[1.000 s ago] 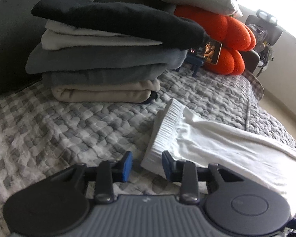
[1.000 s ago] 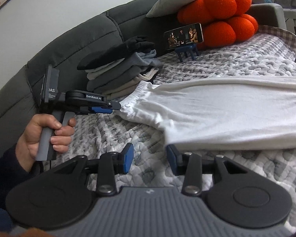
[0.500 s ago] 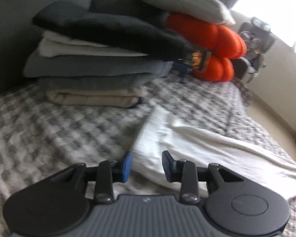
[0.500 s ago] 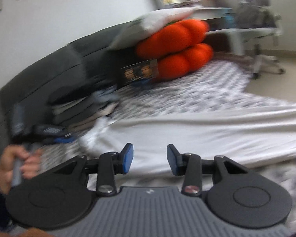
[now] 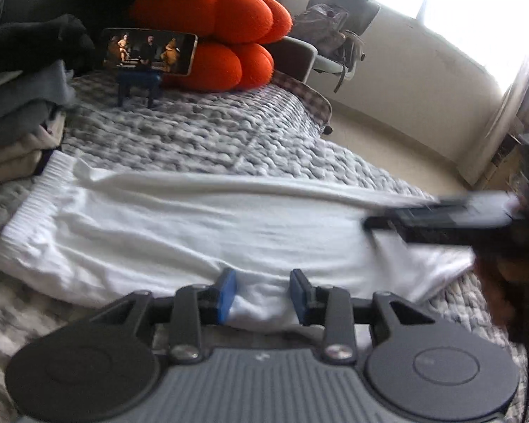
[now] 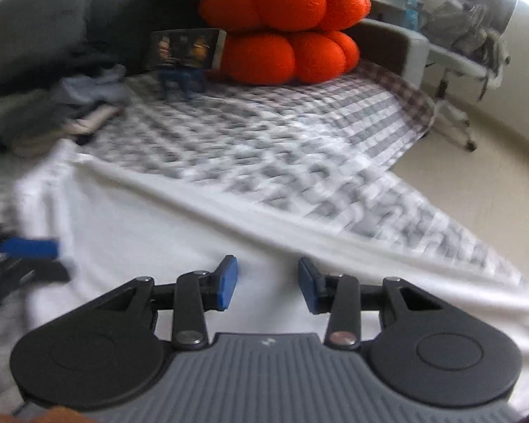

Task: Fold clothes

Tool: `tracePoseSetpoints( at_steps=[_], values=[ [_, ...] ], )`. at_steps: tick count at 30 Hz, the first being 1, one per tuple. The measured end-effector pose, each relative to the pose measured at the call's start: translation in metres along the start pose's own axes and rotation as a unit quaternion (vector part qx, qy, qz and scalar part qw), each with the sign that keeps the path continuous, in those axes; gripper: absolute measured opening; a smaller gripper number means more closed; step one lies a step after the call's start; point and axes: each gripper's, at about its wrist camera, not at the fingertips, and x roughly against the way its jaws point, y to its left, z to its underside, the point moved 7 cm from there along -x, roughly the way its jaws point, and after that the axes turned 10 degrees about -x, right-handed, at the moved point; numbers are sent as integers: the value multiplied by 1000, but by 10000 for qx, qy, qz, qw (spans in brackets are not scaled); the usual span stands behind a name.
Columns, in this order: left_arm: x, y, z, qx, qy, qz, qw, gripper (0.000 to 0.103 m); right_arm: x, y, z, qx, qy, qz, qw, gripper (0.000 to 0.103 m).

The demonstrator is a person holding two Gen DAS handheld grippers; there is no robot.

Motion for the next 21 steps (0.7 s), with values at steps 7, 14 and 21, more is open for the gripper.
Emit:
tracePoseSetpoints(
  at_steps=[7, 14, 21],
  values=[
    [4, 2, 5, -50, -97, 63, 9999, 37, -23, -59, -31, -599, -526, 1215, 9894, 42],
    [3, 0, 5, -133, -128, 41, 9998, 37, 12, -69, -8, -768, -444, 515, 9947, 43],
    [4, 3, 2, 64, -87, 46, 9999, 37, 56, -154, 2, -1660, -1002, 1692, 9663, 50]
  ],
)
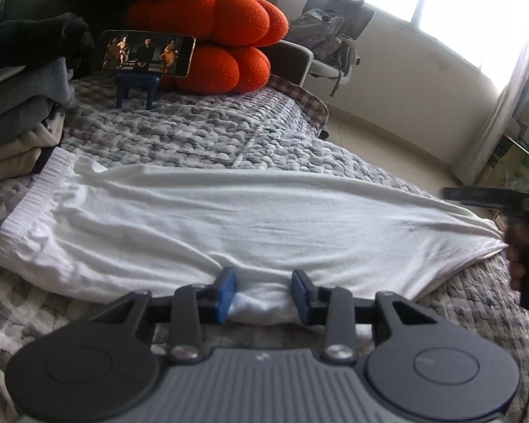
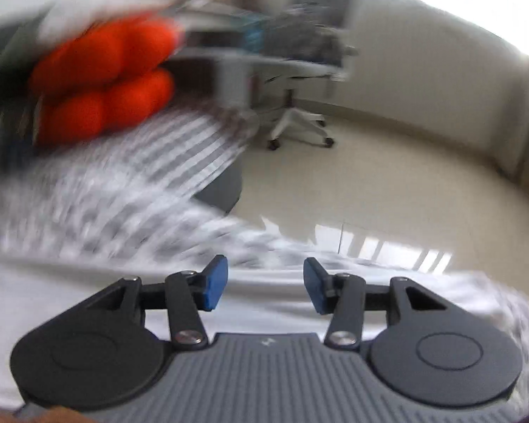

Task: Fold clothes

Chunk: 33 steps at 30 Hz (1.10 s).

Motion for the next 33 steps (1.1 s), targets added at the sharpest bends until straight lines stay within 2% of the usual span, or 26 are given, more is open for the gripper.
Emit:
tracePoseSetpoints(
  at_steps=[2, 7, 11, 14, 16, 19, 23, 28, 30, 32, 33],
  values=[
    [3, -2, -3, 55, -48, 46, 10000, 37, 11, -30, -4, -354, 1, -47, 9994, 50],
    [0, -22, -9, -90, -135, 232, 9996, 37, 29, -73, -2, -452, 48, 148, 9989, 50],
    [-7, -39, -3, -391, -157, 66, 9991, 38, 20, -53, 6, -233, 110, -140, 9996, 50],
    [-8, -43, 2, -549, -212, -92, 9982, 39, 6, -31, 33, 277, 449, -309, 9981, 53],
    [-6, -44, 5, -659, -285, -148, 9973, 40, 11, -24, 45, 640, 228, -220, 9974, 53],
    [-5, -40, 9, -560, -430, -67, 9975, 40, 23, -42, 44, 26, 348, -543, 9979, 53],
    [-5, -38, 12, -414, -531, -11, 9977, 40, 37, -53, 46, 312, 310, -610, 9972, 53],
    [-5, -40, 13, -457, -561, -30, 9974, 40, 36, -86, 13, -672, -60, -759, 9948, 53],
    [-6, -40, 13, -464, -567, -29, 9973, 41, 24, -89, 7, -775, 74, -865, 9932, 53],
    [-6, -41, 13, -504, -568, -49, 9971, 41, 4, -79, 9, -574, 519, -1051, 9914, 53],
    [-6, -41, 13, -529, -569, -63, 9970, 42, -7, -74, 10, -419, 662, -966, 9922, 53]
  ],
)
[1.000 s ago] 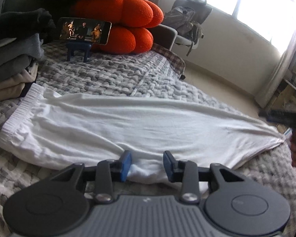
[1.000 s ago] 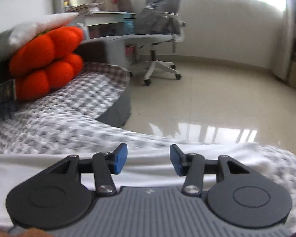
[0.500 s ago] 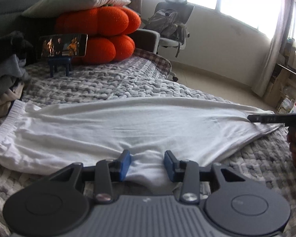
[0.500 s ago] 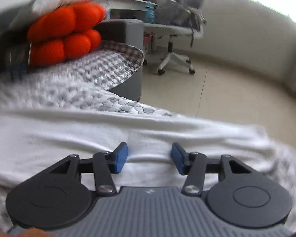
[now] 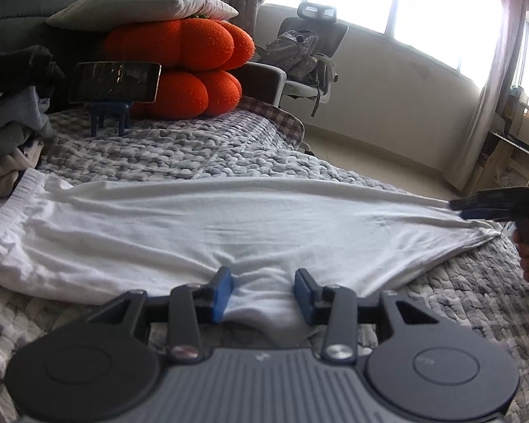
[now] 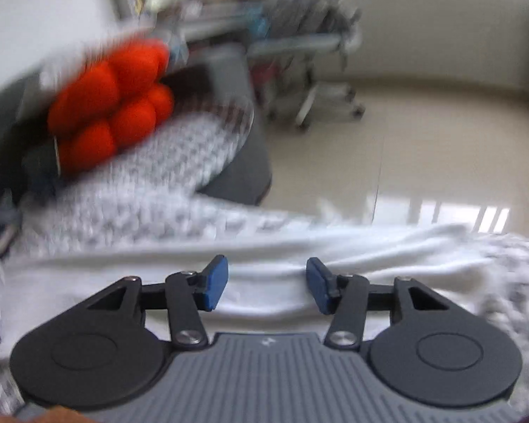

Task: Fold clothes

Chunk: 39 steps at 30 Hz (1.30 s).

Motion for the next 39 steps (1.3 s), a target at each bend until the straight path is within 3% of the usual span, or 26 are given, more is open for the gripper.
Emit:
tracePoseSetpoints(
  at_steps=[2, 8, 12, 16, 18, 21, 25, 26, 27, 29, 35, 39],
  values=[
    [0, -1, 0, -22, 0, -18, 10000, 42, -13, 8, -8, 359, -77, 271, 9990, 53],
    [1, -1, 0, -33, -3, -35, 10000, 42, -33, 13, -15, 671, -262, 880, 9935, 53],
    [1, 0, 1, 0, -13, 0, 10000, 42, 5, -18, -18, -90, -899, 757, 9930, 53],
    [1, 0, 1, 31, -30, 44, 10000, 43, 45, -92, -32, -879, -1340, 1262, 9790, 53],
    [0, 0, 1, 36, -29, 58, 10000, 44, 53, -112, -40, -1067, -1328, 1283, 9770, 53],
    [0, -1, 1, 7, -29, 38, 10000, 44, 53, -114, -50, -704, -1212, 1147, 9835, 53],
    [0, -2, 1, -32, -23, 8, 10000, 44, 19, -101, -50, -286, -683, 1211, 9899, 53],
    [0, -2, 1, -43, -21, 0, 10000, 44, 12, -97, -46, -156, -525, 1241, 9908, 47],
    [0, -3, 1, -62, -16, -12, 10000, 44, 6, -93, -42, -26, -373, 1270, 9912, 31],
    [0, -4, 1, -102, -6, -34, 9999, 44, 4, -86, -36, 268, -342, 1316, 9903, 11],
    [0, -4, 1, -130, -9, -50, 9999, 44, 4, -71, -33, 840, -483, 1523, 9836, 7],
    [0, -4, 1, -153, -9, -65, 9999, 44, 6, -66, -44, 1029, -874, 1708, 9760, 7]
  ],
)
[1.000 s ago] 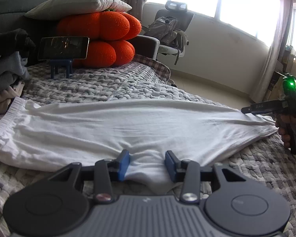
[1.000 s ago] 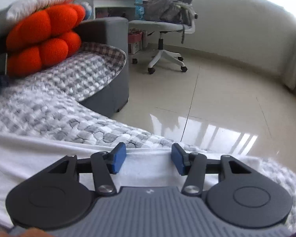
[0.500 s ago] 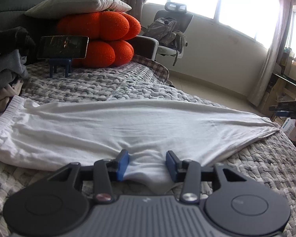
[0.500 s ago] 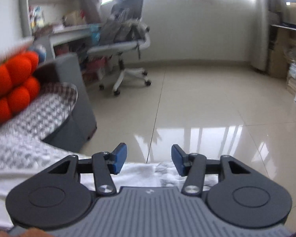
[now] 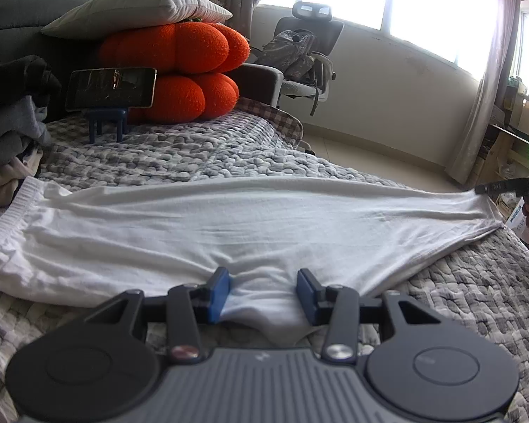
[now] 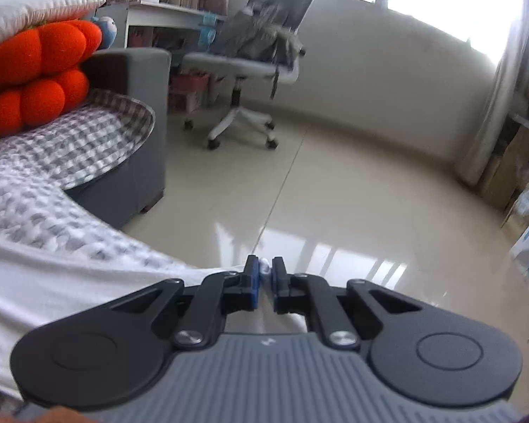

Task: Fold clothes

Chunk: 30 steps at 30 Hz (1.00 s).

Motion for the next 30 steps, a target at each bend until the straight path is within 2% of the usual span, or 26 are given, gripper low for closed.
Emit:
tracePoseSetpoints(
  at_steps=[7, 14, 16, 17, 18, 19, 20, 24, 27, 30],
  values=[
    [0, -3, 0, -143, 16, -79, 9999, 44, -4, 1, 0, 154, -300, 299, 9990, 7],
    [0, -2, 0, -122, 8, -66, 9999, 44, -29, 4, 10, 441, 162, 679, 9966, 7],
    [1, -2, 0, -110, 7, -55, 9999, 44, -29, 2, 6, 391, 157, 786, 9960, 7],
    [1, -2, 0, -107, 7, -51, 9999, 44, -30, 1, 5, 373, 206, 816, 9958, 9],
    [1, -3, 0, -106, 6, -47, 9999, 44, -30, 0, 5, 364, 243, 862, 9953, 17],
    [1, -3, 0, -100, 4, -39, 9999, 44, -27, -3, 5, 356, 253, 937, 9946, 20],
    [1, -3, 0, -91, 0, -30, 10000, 45, -23, -6, 5, 329, 233, 966, 9945, 20],
    [1, -2, 0, -63, -7, -9, 10000, 45, 7, -17, -1, -235, 75, 519, 9983, 21],
    [1, -2, 1, -59, -9, 1, 10000, 45, 20, -14, -2, -472, 134, 111, 9987, 21],
    [1, -1, 1, -50, -10, 8, 10000, 45, 26, -12, 9, -643, 458, -2, 9969, 28]
  ],
)
